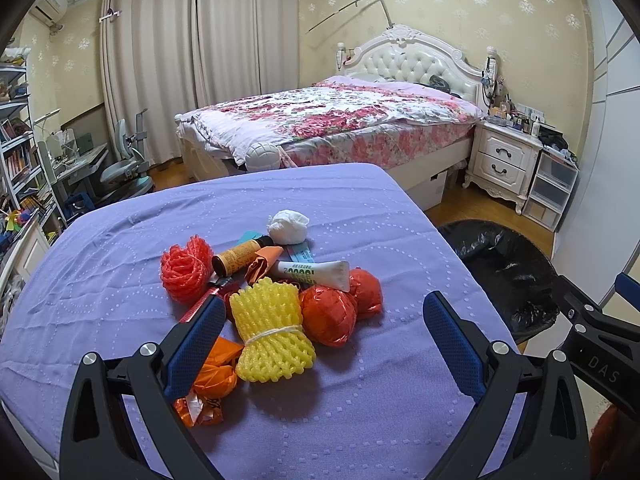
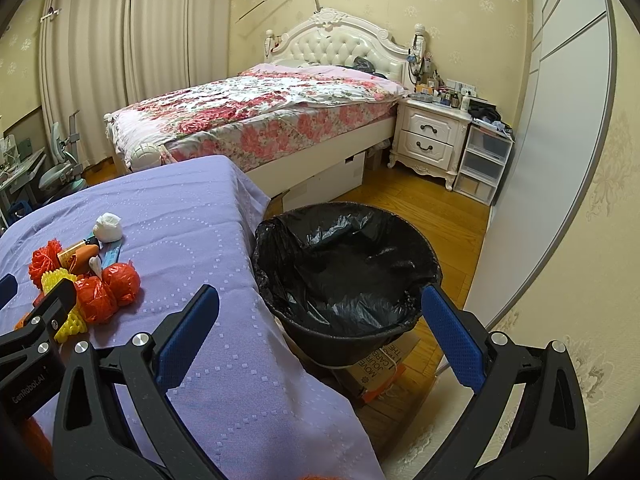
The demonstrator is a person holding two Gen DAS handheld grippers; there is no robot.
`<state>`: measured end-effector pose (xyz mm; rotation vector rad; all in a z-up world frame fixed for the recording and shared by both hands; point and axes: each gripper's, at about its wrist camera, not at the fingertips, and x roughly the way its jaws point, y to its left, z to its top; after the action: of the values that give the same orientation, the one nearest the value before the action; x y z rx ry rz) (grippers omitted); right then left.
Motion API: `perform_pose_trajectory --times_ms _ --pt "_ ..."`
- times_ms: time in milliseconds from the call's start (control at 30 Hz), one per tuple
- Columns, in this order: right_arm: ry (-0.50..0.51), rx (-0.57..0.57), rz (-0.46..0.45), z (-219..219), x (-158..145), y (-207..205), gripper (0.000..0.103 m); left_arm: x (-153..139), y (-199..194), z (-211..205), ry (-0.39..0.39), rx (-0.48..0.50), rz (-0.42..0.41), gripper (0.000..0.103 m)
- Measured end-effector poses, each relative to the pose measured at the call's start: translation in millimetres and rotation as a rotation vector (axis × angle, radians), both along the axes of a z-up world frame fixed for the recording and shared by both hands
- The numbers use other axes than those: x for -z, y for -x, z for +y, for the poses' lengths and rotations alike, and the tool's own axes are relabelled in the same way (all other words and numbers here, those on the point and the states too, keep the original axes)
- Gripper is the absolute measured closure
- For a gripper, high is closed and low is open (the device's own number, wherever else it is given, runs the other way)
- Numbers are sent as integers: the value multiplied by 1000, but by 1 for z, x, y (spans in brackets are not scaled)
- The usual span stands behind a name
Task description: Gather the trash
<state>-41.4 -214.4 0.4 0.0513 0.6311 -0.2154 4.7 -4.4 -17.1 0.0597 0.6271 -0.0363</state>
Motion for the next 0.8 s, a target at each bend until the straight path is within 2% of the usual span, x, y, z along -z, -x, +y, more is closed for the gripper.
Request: perform_pose_trajectory --times_ms 800 --pt "-3 2 4 -4 0 1 4 2 1 -4 3 1 5 7"
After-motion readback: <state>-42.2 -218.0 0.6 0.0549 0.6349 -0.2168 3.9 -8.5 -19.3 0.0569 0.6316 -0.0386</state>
